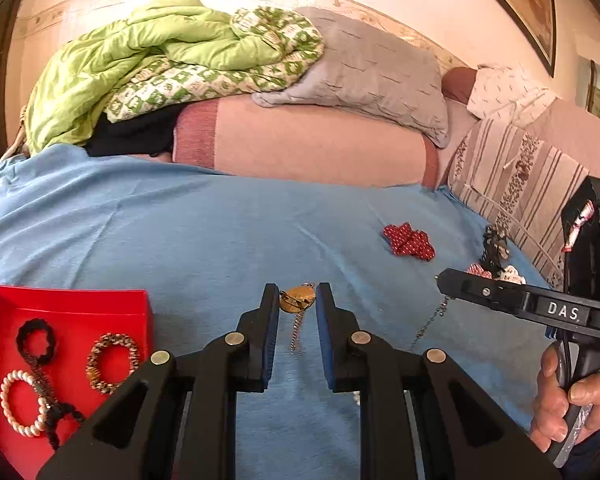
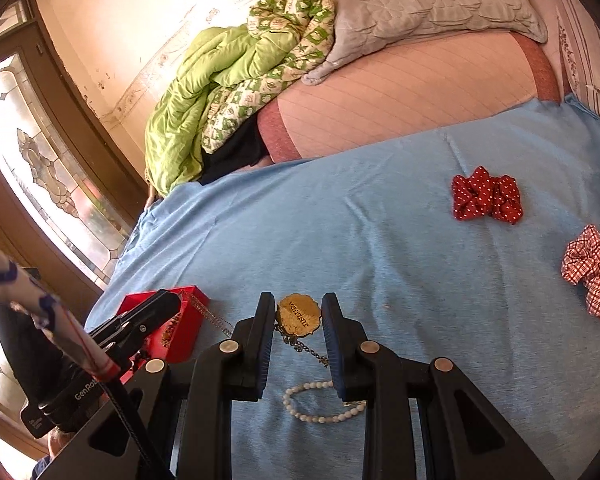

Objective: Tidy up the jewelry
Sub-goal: 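Carry the gold charm chain and 'wonder' tag pendant with both tools over the red tray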

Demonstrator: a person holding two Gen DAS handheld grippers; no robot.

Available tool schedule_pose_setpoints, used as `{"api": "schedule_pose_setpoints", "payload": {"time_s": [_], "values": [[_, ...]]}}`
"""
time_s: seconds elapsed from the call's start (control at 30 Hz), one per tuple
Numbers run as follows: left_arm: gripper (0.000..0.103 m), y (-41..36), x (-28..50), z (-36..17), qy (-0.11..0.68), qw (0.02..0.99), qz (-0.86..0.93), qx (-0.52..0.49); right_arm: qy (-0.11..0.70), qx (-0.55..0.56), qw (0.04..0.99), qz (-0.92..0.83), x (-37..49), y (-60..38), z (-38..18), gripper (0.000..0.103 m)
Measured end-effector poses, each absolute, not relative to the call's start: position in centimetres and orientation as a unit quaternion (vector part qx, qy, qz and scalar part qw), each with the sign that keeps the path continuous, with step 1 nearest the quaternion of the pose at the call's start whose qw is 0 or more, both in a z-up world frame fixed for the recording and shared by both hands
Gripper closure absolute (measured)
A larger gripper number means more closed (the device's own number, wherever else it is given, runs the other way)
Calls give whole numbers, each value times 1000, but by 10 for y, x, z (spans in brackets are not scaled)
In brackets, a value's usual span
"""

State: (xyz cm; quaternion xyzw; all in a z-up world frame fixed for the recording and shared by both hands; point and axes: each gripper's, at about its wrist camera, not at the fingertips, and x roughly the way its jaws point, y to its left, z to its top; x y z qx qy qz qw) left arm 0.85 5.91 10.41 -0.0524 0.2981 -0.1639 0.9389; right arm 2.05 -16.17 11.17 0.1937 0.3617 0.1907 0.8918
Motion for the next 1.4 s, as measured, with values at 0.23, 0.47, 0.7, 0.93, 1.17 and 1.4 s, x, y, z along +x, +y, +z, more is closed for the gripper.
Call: {"api": "schedule_pose_setpoints", "payload": {"time_s": [0.23, 0.47, 0.7, 0.93, 1.17, 1.4], "values": [[85, 82, -3, 113, 285, 944, -153, -61, 353, 190, 896, 192, 12, -150, 120, 77], [85, 126, -20, 121, 272, 951, -124, -81, 345, 185, 896, 212, 6, -125, 133, 77], [85, 180, -40, 128, 260, 956, -84, -110, 337, 181, 887, 261, -2, -80, 150, 77], [85, 229, -65, 125, 254, 958, -34, -130, 306, 171, 875, 332, -21, -20, 186, 77], [85, 265, -87, 123, 253, 957, 3, -142, 301, 154, 858, 385, -36, 34, 200, 77], [85, 287, -91, 108, 272, 949, 16, -157, 325, 127, 843, 409, -38, 80, 183, 77]]}}
